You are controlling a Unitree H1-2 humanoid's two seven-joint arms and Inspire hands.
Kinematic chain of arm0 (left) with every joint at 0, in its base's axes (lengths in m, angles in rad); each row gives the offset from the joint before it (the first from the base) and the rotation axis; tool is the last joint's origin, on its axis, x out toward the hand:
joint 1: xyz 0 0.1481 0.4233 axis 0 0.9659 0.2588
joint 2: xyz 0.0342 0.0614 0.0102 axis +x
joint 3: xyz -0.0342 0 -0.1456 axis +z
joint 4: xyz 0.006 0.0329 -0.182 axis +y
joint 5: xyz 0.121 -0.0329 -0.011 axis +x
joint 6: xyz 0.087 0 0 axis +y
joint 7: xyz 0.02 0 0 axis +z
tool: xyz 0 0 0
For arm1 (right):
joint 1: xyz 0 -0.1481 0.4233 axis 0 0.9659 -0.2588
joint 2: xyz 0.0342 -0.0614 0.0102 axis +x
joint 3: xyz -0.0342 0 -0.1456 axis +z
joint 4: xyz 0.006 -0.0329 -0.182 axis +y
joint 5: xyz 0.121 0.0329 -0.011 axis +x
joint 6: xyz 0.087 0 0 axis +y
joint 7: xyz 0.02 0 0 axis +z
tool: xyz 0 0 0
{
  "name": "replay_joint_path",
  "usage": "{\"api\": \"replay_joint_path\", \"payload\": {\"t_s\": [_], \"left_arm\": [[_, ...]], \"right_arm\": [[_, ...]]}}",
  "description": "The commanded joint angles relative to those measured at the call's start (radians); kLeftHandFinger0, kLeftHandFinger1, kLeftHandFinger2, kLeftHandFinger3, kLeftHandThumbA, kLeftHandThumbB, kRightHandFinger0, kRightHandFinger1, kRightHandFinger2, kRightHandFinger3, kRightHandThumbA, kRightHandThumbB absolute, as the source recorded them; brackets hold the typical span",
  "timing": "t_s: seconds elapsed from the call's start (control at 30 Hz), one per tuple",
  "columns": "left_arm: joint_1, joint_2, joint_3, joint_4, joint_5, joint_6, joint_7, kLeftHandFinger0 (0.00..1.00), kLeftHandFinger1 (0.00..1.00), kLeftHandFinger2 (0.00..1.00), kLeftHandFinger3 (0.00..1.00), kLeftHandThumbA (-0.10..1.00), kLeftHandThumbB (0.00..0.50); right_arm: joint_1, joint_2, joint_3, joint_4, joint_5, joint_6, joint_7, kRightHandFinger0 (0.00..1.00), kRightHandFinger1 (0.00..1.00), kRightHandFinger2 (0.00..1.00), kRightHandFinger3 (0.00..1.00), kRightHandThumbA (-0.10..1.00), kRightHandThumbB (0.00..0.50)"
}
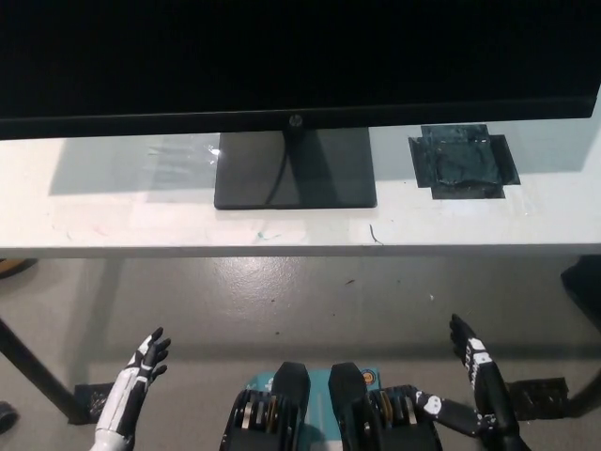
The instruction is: The monitor is placed at the center of the table and the robot uses both its hand to grab the left and right sides of the monitor to tilt the angle of the monitor downwards
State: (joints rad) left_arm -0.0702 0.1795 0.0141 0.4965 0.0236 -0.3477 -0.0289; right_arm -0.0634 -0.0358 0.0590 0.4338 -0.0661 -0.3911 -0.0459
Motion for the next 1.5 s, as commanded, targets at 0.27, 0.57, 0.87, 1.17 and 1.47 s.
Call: {"api": "replay_joint_path", "payload": {"t_s": [0.27, 0.57, 0.87, 1.17, 1.47], "left_arm": [[0.138, 0.054, 0.005, -0.387, -0.085, -0.086, -0.081, 1.00, 1.00, 1.00, 1.00, 1.00, 0.184], [0.241, 0.140, -0.061, -0.657, -0.209, -0.093, -0.198, 1.00, 1.00, 1.00, 1.00, 1.00, 0.320], [0.253, 0.145, 0.030, -0.893, -0.273, -0.031, -0.134, 1.00, 1.00, 1.00, 1.00, 1.00, 0.374], [0.151, 0.213, 0.188, -0.796, -0.300, -0.045, -0.140, 1.00, 1.00, 1.00, 1.00, 1.00, 0.404], [0.052, 0.302, 0.357, -0.637, -0.327, -0.007, -0.119, 1.00, 1.00, 1.00, 1.00, 1.00, 0.394]], "right_arm": [[0.169, -0.012, -0.015, -0.347, 0.016, -0.079, -0.024, 1.00, 1.00, 1.00, 1.00, 1.00, 0.023], [0.266, -0.056, -0.007, -0.573, -0.017, -0.079, -0.059, 1.00, 1.00, 1.00, 1.00, 1.00, 0.000], [0.221, -0.072, -0.098, -0.747, -0.060, -0.079, -0.111, 1.00, 1.00, 1.00, 1.00, 1.00, 0.000], [0.121, -0.124, -0.169, -0.704, -0.029, -0.074, -0.079, 1.00, 1.00, 1.00, 1.00, 1.00, 0.014], [-0.013, -0.201, -0.252, -0.612, 0.048, 0.016, -0.064, 1.00, 1.00, 1.00, 1.00, 1.00, 0.000]]}}
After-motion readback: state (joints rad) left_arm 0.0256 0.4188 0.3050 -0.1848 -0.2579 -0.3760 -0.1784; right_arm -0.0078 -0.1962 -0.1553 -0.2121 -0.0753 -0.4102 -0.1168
